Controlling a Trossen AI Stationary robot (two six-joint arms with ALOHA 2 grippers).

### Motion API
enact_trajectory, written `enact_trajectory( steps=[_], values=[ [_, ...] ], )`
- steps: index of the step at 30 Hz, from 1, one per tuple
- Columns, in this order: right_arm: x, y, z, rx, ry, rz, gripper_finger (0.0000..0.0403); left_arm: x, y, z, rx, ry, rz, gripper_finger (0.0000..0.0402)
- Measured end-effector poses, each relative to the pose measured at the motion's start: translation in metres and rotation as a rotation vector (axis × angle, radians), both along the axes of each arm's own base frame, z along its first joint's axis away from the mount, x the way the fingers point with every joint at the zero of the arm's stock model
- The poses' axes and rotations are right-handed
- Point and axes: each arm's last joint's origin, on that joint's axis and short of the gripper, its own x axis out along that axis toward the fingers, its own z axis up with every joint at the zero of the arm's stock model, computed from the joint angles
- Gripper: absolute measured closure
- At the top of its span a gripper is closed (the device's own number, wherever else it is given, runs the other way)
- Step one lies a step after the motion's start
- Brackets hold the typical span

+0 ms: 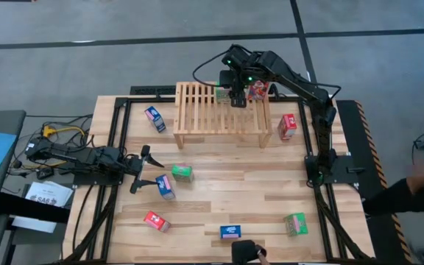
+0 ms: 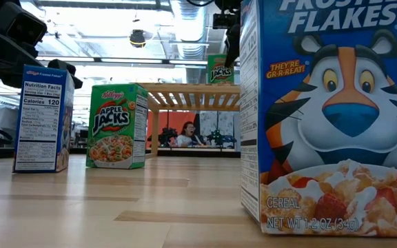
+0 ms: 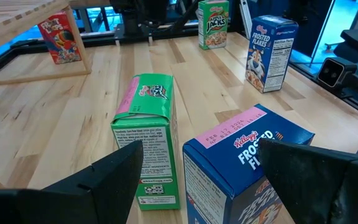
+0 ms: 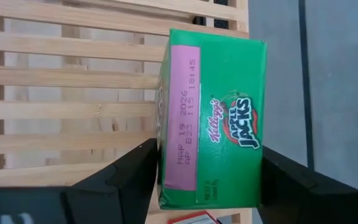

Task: Stack cereal on shelf
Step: Put the center green cereal box on the shelf, then put the middle blue cereal box on the shelf

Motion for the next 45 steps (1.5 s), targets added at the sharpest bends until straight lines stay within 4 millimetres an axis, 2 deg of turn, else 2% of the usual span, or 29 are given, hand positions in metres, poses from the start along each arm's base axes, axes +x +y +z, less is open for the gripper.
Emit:
enact_trajectory(
  steps=[17,27,33,40,45],
  values=[
    [-0.001,-0.002,0.001,-0.018,0.005,0.001,0.0145,0.0,0.0,0.0,0.0,0.0,0.0,0.0095],
    [-0.001,-0.003,0.002,-0.03,-0.003,-0.004,0.0085,0.0,0.0,0.0,0.0,0.0,0.0,0.0095],
    [-0.006,-0.003,0.012,-0.065,-0.017,-0.017,0.0067,0.0,0.0,0.0,0.0,0.0,0.0,0.0095],
    [-0.013,-0.002,0.028,-0.081,-0.046,-0.024,0.0064,0.0,0.0,0.0,0.0,0.0,0.0,0.0095],
    [-0.018,0.01,0.036,-0.058,-0.055,-0.037,0.0064,0.0,0.0,0.0,0.0,0.001,-0.001,0.0095]
  ],
)
